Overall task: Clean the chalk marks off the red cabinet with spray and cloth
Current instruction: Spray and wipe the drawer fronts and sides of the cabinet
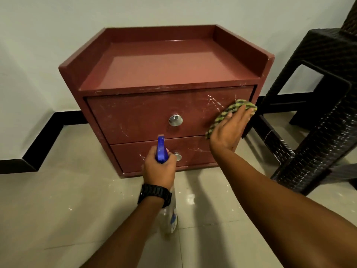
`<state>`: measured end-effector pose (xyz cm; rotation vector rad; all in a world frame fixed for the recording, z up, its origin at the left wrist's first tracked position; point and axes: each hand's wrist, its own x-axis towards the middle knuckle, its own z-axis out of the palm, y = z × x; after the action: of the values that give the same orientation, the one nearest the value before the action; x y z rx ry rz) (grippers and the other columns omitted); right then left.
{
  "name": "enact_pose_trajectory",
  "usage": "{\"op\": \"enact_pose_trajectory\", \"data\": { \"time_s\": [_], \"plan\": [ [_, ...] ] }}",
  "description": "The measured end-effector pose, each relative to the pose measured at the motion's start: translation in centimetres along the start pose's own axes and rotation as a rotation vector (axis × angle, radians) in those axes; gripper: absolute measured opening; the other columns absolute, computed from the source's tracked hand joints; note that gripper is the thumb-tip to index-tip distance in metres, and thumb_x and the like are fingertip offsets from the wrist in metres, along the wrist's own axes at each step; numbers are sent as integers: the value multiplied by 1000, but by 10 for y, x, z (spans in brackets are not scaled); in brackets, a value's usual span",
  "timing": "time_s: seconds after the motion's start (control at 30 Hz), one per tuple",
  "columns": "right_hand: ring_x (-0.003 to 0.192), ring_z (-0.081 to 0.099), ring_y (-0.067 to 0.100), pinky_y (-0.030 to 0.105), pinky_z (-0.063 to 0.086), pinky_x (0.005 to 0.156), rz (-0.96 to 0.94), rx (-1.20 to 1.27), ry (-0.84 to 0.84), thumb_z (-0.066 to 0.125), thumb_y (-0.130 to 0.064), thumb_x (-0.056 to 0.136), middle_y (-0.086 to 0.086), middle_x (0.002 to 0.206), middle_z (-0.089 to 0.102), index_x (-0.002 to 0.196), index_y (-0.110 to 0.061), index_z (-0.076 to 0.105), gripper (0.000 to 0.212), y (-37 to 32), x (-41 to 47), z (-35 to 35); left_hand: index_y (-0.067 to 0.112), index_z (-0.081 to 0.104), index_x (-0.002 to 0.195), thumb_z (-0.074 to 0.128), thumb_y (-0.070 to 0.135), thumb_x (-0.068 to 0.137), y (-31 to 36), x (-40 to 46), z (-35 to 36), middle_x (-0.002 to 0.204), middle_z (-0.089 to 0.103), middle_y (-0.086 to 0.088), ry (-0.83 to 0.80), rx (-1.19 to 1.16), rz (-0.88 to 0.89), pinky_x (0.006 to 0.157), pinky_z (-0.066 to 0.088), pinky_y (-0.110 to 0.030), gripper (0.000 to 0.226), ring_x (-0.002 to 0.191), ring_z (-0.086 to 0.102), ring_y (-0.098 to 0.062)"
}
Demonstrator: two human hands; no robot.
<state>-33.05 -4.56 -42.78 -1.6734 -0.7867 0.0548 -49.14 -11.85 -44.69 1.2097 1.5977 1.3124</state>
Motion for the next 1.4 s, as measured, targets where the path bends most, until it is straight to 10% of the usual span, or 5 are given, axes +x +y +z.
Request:
{"op": "enact_pose_trajectory", "data": {
  "time_s": [0.13,0.3,0.77,1.07,1.4],
  "plan": [
    [144,-8,42,19,-15,114,-395,-33,-105,34,1,94,21,159,3,150,-3,13,60,-10,-14,18,25,59,74,63,16,76,9,17,-11,62,61,-3,55,-25,28,56,55,-33,10,59,65,-30],
    [143,-7,37,53,13,116,-806,-322,-338,33,4,89,16,158,10,150,-5,17,64,38,-14,8,27,57,74,63,16,79,7,32,-24,61,58,1,113,-22,41,50,48,-20,13,52,63,-17],
    [141,14,49,55,5,117,-1164,-530,-195,59,1,84,15,157,17,151,-10,13,81,66,40,-2,25,60,80,62,11,80,-17,37,-41,65,62,0,147,-14,27,60,51,-27,14,56,64,-20],
    [140,3,54,52,0,118,-562,-432,-175,40,-18,100,18,153,-3,148,2,11,59,131,-14,18,26,58,79,63,4,81,-27,39,-55,70,61,-2,87,11,106,68,58,-43,23,58,63,-26],
    [138,8,53,44,2,120,-765,-132,203,34,-17,101,43,145,16,143,8,24,50,49,84,7,42,61,78,61,2,81,-19,45,-44,67,60,6,52,-61,83,63,57,-39,39,50,60,-13]
  ]
}}
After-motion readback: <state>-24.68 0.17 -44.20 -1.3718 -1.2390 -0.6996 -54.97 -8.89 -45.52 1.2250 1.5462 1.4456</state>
